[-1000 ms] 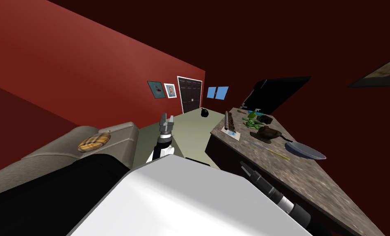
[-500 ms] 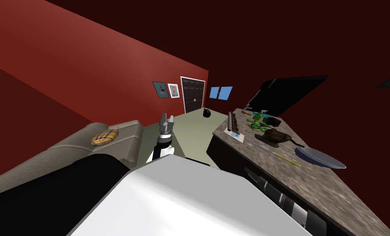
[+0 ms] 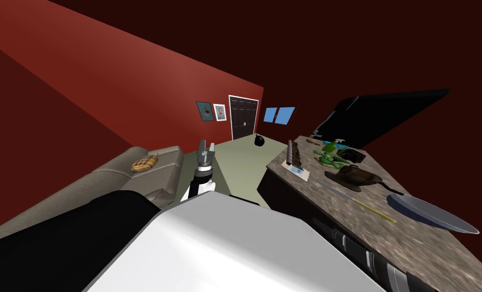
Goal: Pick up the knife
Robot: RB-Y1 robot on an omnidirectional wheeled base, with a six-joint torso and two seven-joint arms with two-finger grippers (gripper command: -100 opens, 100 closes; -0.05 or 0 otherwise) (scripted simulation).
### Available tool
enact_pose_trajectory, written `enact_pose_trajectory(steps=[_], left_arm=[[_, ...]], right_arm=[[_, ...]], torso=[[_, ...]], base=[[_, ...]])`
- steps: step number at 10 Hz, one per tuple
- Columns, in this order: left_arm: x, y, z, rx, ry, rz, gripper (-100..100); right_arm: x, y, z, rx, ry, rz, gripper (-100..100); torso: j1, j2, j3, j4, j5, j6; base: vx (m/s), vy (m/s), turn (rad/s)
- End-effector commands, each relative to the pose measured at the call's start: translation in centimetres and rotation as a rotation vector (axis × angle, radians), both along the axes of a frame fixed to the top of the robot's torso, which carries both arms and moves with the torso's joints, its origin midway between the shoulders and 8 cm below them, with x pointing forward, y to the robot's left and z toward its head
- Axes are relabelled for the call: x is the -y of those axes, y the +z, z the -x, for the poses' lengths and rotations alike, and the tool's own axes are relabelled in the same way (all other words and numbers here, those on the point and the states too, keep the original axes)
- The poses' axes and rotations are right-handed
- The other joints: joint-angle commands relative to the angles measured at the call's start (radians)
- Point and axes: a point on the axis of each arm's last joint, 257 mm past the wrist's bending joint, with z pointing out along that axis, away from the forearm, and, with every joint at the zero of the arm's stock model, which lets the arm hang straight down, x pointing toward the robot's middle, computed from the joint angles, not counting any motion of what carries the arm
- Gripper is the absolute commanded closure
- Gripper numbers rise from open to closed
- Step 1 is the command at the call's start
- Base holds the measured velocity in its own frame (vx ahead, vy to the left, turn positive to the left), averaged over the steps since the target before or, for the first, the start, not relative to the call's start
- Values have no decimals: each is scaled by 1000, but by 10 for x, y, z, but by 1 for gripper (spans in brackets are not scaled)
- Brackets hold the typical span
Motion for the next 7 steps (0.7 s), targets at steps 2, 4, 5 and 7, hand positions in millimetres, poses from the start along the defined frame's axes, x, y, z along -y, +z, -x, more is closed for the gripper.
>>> enact_pose_trajectory(steps=[2,4,5,7], left_arm=[[0,0,0,0,0,0,0],[0,0,0,0,0,0,0],[0,0,0,0,0,0,0],[0,0,0,0,0,0,0]], right_arm=[[32,-5,12,-58,68,111,-100],[51,-4,18,-91,122,181,-100],[58,-2,18,-99,127,201,-100],[80,0,23,-131,175,273,-100]], torso=[[0,0,0,0,0,1],[-1,0,0,0,0,1],[-1,-1,0,0,0,0],[-1,-1,-1,0,0,0]], base=[[3,-5,126],[7,-12,113],[11,-17,105],[13,-25,141]])
